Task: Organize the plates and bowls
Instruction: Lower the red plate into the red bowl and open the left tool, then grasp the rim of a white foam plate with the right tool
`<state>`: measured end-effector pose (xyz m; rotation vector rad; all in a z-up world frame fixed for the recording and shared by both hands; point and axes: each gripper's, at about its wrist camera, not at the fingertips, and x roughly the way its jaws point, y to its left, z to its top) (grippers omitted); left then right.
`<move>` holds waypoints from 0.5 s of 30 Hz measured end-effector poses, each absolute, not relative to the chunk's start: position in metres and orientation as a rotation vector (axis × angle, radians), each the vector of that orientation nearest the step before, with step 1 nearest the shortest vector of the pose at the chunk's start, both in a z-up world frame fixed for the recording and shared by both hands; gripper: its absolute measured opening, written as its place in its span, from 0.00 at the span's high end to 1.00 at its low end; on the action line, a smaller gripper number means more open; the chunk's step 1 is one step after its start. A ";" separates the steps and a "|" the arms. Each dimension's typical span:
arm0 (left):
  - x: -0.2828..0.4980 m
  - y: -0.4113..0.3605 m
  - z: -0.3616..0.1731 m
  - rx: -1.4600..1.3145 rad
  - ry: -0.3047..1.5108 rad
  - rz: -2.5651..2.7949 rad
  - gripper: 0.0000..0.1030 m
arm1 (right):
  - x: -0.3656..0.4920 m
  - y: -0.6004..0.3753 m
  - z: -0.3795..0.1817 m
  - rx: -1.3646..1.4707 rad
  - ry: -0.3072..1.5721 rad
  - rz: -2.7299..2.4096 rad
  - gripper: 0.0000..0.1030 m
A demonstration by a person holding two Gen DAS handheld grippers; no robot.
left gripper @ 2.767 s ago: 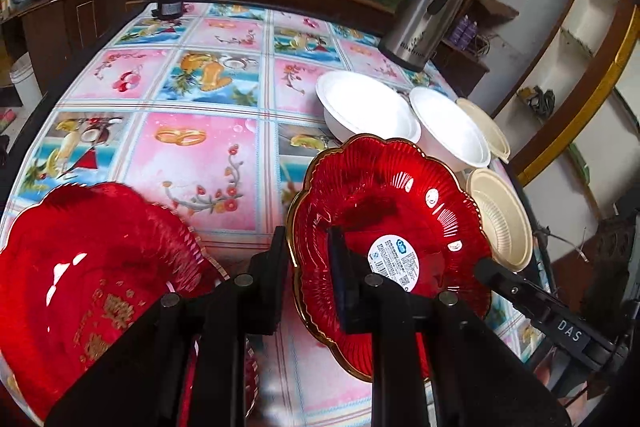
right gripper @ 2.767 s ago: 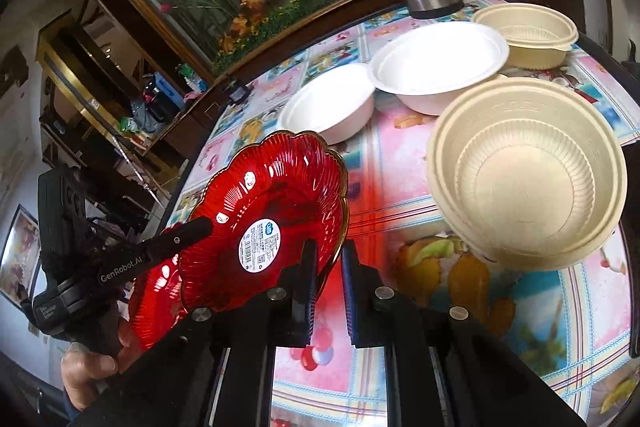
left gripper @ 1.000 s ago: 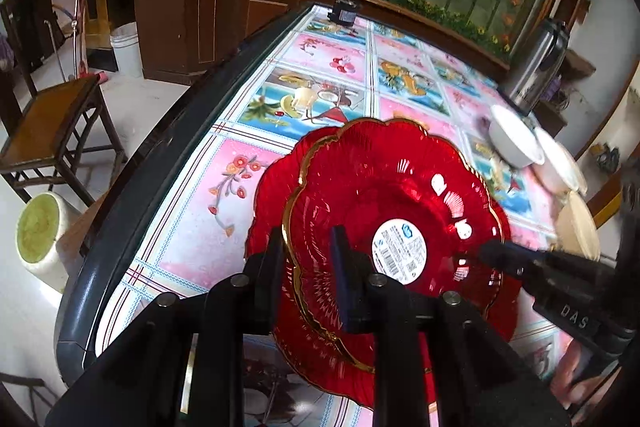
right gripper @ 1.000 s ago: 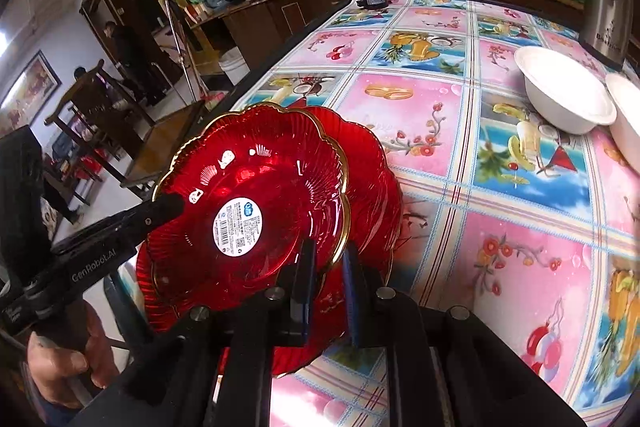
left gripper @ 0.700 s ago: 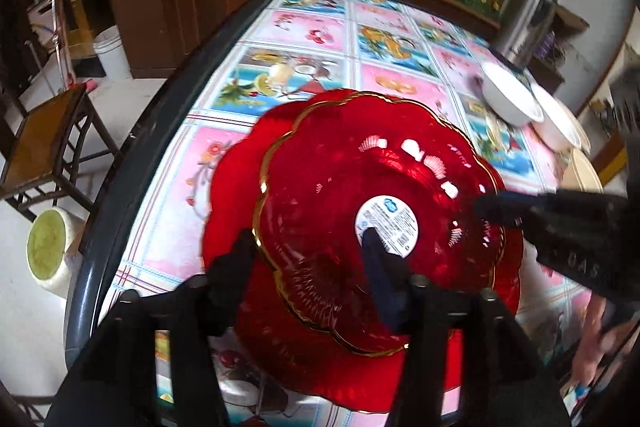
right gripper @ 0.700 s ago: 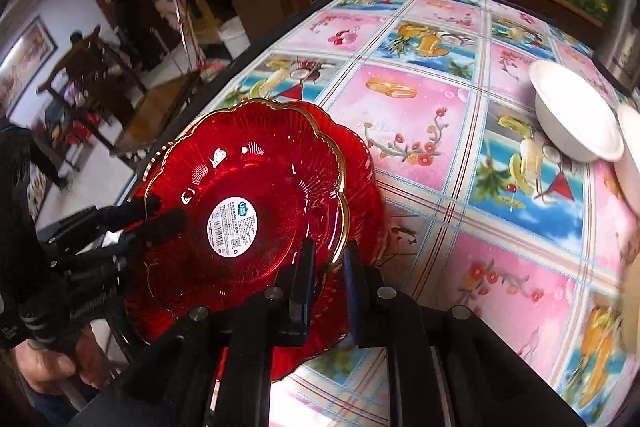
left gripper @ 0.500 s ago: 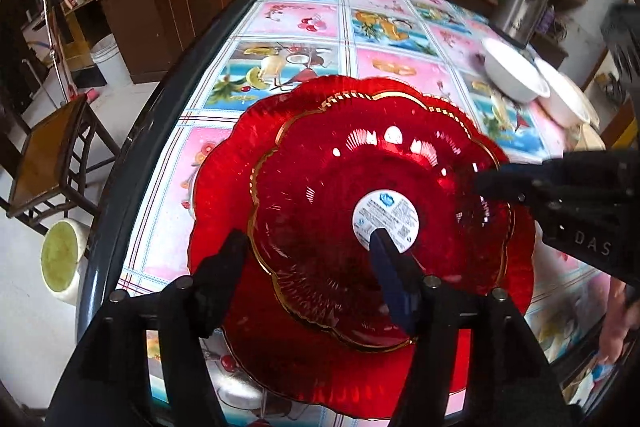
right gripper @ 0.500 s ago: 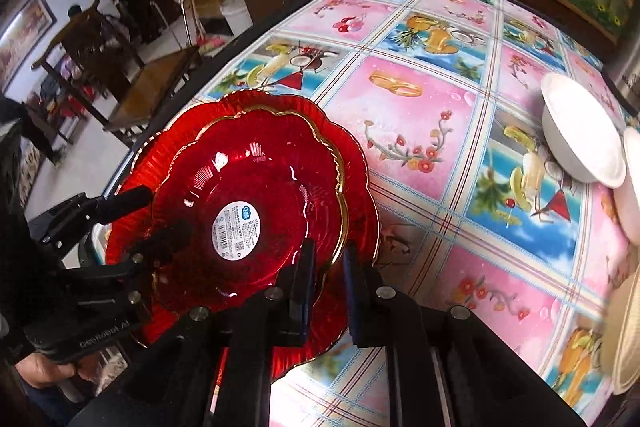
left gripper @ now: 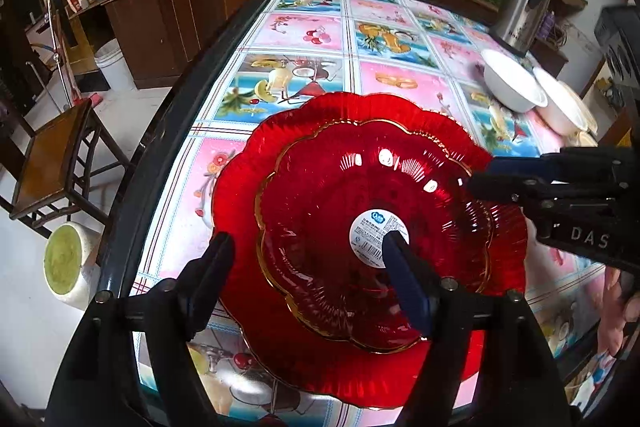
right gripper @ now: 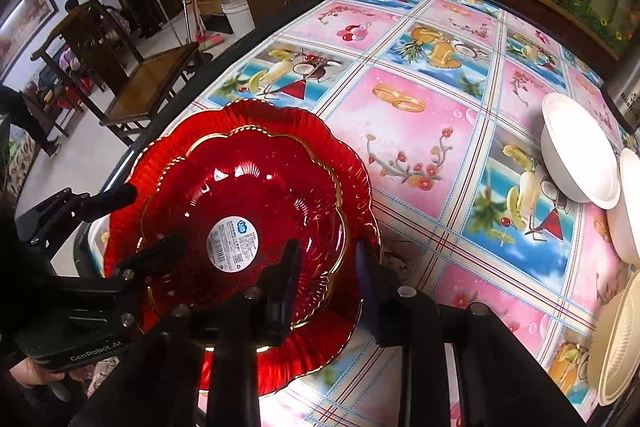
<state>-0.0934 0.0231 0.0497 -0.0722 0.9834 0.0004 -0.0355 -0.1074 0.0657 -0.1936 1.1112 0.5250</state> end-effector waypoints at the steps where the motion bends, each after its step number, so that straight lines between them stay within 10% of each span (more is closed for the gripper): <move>1: -0.094 0.024 0.051 -0.076 0.980 -0.002 0.26 | -0.035 -0.110 0.067 -0.176 1.108 0.529 0.71; 15: -0.098 0.022 0.065 -0.101 0.934 -0.009 0.26 | -0.027 -0.186 0.080 0.067 1.065 0.482 0.71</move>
